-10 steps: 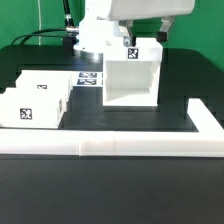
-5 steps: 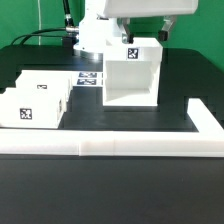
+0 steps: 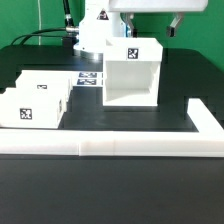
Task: Assemble drawer
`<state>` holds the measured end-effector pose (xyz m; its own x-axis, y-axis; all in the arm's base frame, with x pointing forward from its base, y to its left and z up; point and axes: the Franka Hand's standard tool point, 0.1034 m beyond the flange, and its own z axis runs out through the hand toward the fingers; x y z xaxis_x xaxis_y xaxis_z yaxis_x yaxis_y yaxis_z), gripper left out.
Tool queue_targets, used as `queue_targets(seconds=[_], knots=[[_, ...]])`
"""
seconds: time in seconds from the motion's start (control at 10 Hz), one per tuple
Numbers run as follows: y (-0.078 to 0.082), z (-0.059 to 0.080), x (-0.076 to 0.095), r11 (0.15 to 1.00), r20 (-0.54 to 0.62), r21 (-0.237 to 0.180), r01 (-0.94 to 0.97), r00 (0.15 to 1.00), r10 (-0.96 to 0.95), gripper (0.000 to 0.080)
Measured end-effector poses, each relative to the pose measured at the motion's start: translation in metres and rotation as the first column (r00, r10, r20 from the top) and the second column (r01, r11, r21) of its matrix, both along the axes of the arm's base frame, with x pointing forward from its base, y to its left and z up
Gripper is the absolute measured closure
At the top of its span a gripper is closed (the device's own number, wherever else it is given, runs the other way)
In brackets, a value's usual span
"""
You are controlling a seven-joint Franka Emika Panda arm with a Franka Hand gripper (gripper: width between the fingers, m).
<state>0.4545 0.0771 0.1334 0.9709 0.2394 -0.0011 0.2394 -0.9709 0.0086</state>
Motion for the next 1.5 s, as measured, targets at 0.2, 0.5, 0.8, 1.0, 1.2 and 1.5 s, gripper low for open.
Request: queue_targets(seconds=[0.2,0.5,0.8,1.0,1.2,1.5], knots=[[0.001,-0.004,-0.006,0.992,0.008,0.017,0.127,0.992,-0.127,0.0150],[0.007,-0.019,-0.025,0.972,-0.017,0.012,0.236,0.972,-0.235,0.0150],[0.011,-0.033,-0.037,0.974,-0.034,0.008,0.228,0.973,-0.228,0.0150],[0.013,-0.035,-0.037,0.973,-0.039,0.009,0.229,0.973,-0.229,0.0162],[0.013,-0.036,-0.037,0.974,-0.040,0.009,0.227,0.973,-0.226,0.0513],[0.013,-0.036,-0.037,0.974,-0.040,0.009,0.225,0.974,-0.225,0.0763]])
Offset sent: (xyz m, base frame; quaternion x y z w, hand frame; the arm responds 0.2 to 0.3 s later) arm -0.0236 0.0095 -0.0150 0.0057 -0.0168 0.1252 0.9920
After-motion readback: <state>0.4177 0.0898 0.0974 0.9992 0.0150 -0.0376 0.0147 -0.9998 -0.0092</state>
